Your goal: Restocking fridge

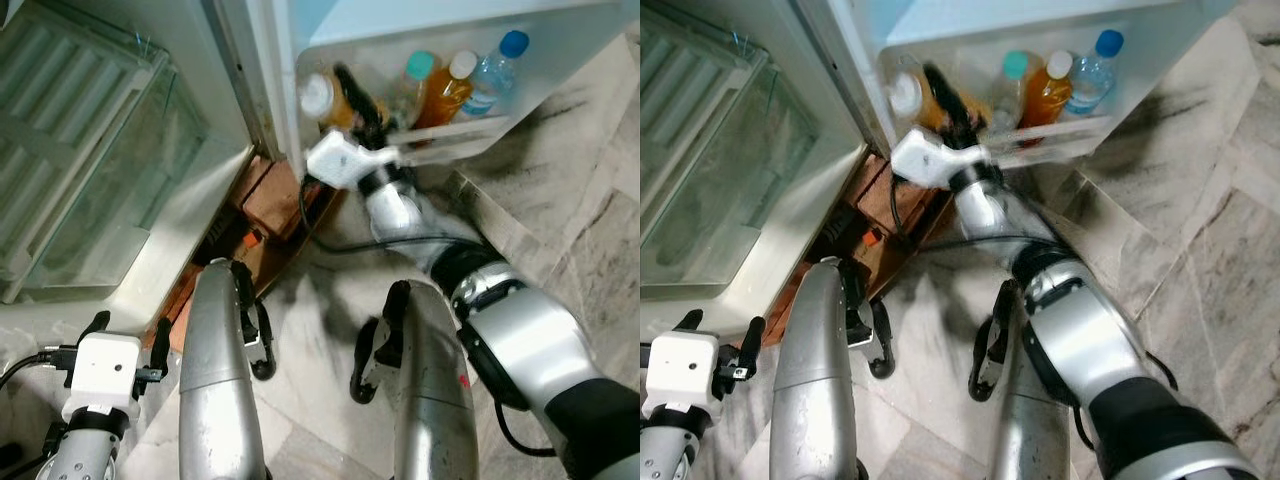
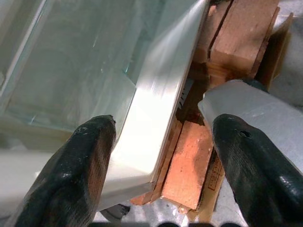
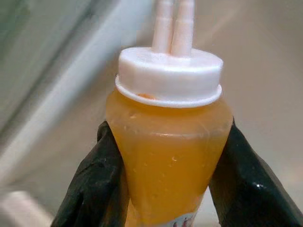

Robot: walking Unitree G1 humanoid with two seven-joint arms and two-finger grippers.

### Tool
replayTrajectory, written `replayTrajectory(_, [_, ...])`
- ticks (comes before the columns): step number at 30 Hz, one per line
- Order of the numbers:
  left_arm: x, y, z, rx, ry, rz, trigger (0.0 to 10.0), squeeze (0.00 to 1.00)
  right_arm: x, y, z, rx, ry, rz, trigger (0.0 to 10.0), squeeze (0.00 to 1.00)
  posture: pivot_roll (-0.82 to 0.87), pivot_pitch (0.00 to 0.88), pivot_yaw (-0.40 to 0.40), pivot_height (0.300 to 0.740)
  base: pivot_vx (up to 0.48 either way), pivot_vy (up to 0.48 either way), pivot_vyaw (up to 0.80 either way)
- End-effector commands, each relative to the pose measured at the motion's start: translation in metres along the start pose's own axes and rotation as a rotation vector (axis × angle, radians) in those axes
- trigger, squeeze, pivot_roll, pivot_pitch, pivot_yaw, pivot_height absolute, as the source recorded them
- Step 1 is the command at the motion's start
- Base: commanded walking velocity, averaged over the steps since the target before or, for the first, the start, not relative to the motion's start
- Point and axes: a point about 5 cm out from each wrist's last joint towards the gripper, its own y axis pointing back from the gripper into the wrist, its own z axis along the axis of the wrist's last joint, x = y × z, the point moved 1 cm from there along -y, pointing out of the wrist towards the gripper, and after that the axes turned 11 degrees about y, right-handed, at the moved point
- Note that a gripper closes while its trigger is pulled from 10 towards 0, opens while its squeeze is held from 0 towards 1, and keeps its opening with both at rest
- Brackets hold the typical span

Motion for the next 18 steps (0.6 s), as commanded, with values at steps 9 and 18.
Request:
replayTrajectory(9, [0.000, 0.009, -0.007, 0.057, -0.016, -0.011, 10.0, 0.00, 0.026, 0.017, -0.004, 0.085, -0.037, 0.095, 10.0, 0.00, 0.32, 0.542, 0.005, 0.573, 0.000, 0.000, 0.00])
replayTrajectory(18, [-0.002, 0.008, -0.008, 0.058, -0.014, -0.018, 10.0, 0.00, 0.033, 0.032, -0.033, 0.374, -0.288, 0.112, 10.0, 0.00, 0.32, 0.547, 0.004, 0.573, 0.000, 0.000, 0.00])
